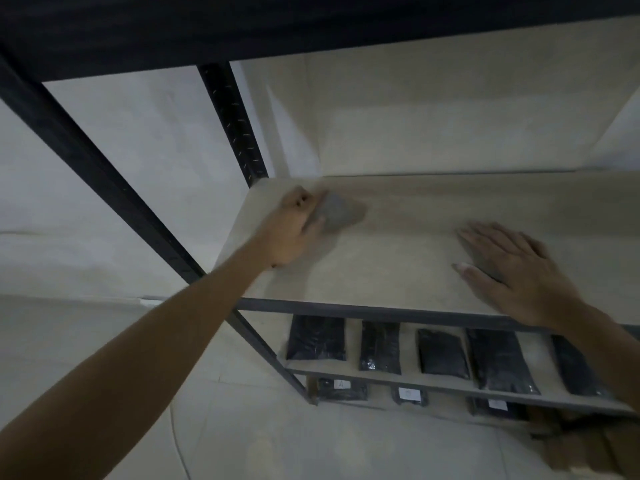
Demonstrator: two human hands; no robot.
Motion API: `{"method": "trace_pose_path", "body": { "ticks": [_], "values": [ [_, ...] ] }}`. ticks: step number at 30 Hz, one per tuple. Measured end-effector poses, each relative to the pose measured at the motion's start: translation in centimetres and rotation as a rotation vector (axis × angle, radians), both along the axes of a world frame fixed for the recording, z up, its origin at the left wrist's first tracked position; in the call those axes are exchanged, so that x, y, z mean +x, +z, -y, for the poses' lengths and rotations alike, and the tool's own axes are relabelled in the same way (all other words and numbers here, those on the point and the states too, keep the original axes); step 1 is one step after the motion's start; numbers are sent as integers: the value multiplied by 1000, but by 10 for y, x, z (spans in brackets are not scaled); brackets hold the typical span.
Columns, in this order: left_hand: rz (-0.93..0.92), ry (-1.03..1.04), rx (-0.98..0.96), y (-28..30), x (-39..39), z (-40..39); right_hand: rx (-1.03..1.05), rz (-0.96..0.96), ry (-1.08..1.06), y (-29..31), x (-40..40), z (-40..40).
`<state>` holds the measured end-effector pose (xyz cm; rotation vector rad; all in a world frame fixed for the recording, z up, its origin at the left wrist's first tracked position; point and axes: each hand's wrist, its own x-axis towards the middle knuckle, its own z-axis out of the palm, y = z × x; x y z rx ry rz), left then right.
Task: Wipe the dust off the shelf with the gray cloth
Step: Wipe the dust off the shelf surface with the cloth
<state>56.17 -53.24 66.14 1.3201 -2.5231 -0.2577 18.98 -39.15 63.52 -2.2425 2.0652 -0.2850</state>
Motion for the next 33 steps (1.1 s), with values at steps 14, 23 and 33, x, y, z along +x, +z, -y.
{"method": "trace_pose_path", "body": {
  "ticks": [14,23,33],
  "values": [
    [97,-247,-103,-20,-22,-94,23,-11,-8,4,3,-4],
    [-105,-21,-14,24,7,-33,43,-6,-16,8,6,-5],
    [-119,753,-30,-5,20,76,3,-17,4,2,-1,1]
  ]
}}
